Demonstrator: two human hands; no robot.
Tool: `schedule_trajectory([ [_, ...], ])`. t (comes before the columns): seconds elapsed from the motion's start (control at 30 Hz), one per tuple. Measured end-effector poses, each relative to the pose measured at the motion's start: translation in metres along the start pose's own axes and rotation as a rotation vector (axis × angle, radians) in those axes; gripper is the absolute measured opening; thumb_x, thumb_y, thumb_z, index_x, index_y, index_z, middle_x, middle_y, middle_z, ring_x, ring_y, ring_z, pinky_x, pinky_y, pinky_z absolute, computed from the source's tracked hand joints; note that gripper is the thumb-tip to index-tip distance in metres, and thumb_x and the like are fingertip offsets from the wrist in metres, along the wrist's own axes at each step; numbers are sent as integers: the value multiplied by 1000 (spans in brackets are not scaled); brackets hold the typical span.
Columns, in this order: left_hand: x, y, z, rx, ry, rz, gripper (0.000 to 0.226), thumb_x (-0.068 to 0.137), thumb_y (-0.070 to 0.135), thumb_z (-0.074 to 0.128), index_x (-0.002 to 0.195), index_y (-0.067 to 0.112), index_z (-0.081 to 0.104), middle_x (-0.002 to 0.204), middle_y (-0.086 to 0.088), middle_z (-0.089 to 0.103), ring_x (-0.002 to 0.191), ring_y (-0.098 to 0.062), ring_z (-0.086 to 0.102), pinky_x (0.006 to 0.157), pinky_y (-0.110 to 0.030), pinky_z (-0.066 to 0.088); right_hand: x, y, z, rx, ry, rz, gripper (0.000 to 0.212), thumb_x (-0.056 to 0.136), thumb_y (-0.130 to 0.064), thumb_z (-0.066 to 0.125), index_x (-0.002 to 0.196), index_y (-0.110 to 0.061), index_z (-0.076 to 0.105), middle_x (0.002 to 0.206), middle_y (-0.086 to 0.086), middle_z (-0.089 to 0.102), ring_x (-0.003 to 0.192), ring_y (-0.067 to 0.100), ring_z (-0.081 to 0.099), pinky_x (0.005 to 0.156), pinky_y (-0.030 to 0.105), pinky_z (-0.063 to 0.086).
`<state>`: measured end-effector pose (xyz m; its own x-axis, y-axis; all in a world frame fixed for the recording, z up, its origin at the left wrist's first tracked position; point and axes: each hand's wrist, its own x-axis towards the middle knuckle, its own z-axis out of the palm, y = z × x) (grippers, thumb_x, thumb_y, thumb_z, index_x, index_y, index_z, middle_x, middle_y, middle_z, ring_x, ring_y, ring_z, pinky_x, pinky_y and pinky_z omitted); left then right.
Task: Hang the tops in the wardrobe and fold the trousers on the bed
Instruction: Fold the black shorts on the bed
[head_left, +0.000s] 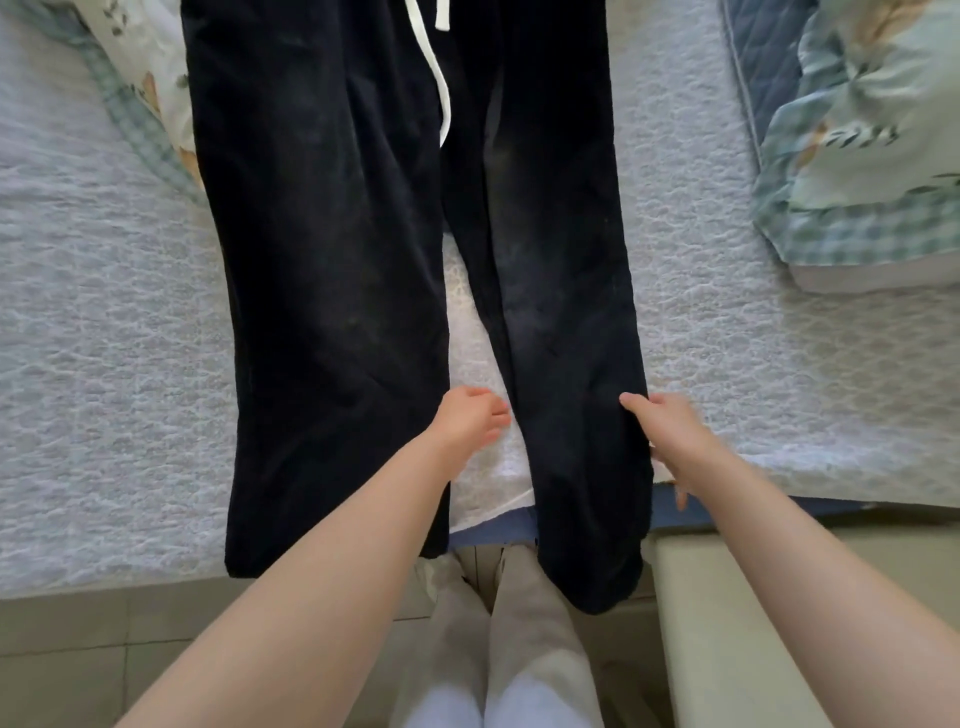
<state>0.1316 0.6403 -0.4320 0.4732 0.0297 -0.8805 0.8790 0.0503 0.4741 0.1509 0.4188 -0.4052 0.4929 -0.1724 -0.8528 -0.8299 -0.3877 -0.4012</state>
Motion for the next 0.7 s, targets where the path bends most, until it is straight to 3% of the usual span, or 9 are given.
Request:
schedule_trajectory([
  [0.1, 7, -1, 12, -113, 28, -20, 13, 103, 12, 43, 99, 13, 55, 107, -8, 69, 102, -21, 68, 96, -36, 52, -7, 12, -3, 68, -50, -31, 40, 98, -34, 42, 109, 0, 61, 112, 25, 63, 88, 24, 64, 74, 35, 47],
  [0.23, 7, -8, 30, -140, 2, -19, 22, 104, 21, 45, 98, 9, 61, 96, -6, 70, 99, -24, 69, 88, -34, 56, -21, 23, -9, 387, -184, 31, 35, 105, -29, 36, 111, -11, 65, 105, 5, 74, 99, 20, 69, 81, 37, 55],
  [0.37, -3, -10, 37, -280, -111, -167, 37, 98, 42, 55, 119, 14, 64, 111, -2, 73, 103, -20, 70, 90, -37, 56, -29, 30, -15, 564, -284, 117, 35, 105, -27, 36, 118, -9, 63, 115, 9, 71, 108, 25, 66, 83, 37, 53],
  [0.47, -14, -14, 32, -294, -166, -162, 39, 93, 44, 62, 120, 16, 66, 112, 1, 74, 105, -17, 69, 98, -35, 52, -28, 29, -22, 447, -150, 45, 32, 103, -30, 41, 110, -11, 66, 102, 4, 74, 96, 20, 69, 80, 35, 53],
  [0.6, -30, -29, 9, -335, -120, -22, 46, 90, 30, 71, 130, 11, 61, 121, 0, 70, 113, -17, 66, 105, -37, 47, -24, 30, -43, 47, 132, -126, 45, 98, -49, 35, 105, -14, 63, 103, 5, 68, 95, 23, 64, 92, 46, 51],
  [0.7, -45, -38, -8, -307, -133, 21, 34, 92, 19, 67, 125, 9, 61, 121, -3, 70, 111, -19, 67, 97, -37, 52, -31, 33, -53, -7, 149, -226, 48, 98, -53, 38, 90, -9, 54, 84, 7, 56, 77, 25, 54, 71, 36, 46],
])
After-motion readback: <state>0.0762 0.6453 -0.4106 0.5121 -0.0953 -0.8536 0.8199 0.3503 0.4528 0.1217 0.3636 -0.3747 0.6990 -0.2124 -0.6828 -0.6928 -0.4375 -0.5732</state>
